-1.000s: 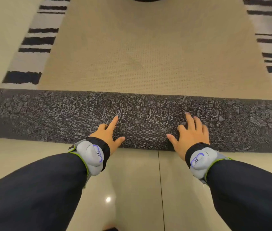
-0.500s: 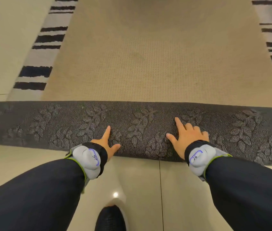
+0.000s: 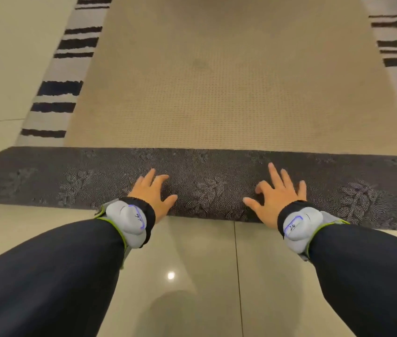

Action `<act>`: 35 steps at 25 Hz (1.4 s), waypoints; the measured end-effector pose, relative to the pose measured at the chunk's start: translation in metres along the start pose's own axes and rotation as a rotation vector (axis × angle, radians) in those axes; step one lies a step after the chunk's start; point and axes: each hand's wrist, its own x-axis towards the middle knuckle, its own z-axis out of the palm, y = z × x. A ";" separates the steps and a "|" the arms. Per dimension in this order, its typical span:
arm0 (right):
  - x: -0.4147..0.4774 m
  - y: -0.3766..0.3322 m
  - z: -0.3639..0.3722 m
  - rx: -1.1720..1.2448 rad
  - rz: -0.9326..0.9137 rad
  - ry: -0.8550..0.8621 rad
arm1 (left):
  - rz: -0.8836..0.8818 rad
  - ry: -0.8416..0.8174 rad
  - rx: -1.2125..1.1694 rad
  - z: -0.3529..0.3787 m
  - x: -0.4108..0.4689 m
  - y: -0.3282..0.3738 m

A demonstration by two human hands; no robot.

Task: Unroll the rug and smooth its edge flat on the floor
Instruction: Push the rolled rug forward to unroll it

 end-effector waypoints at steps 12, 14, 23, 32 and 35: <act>-0.067 -0.005 0.056 0.021 0.114 -0.093 | 0.004 -0.051 0.211 0.051 -0.059 -0.028; -0.068 -0.008 0.053 0.052 0.117 -0.116 | -0.016 -0.068 0.146 0.051 -0.062 -0.027; -0.097 -0.013 0.057 0.065 0.116 -0.103 | -0.099 -0.092 0.270 0.060 -0.076 -0.048; -0.141 -0.014 0.059 0.014 0.094 -0.013 | 0.063 -0.089 0.153 0.058 -0.107 -0.059; -0.165 -0.011 0.062 -0.046 0.056 0.019 | 0.116 -0.118 0.315 0.066 -0.134 -0.064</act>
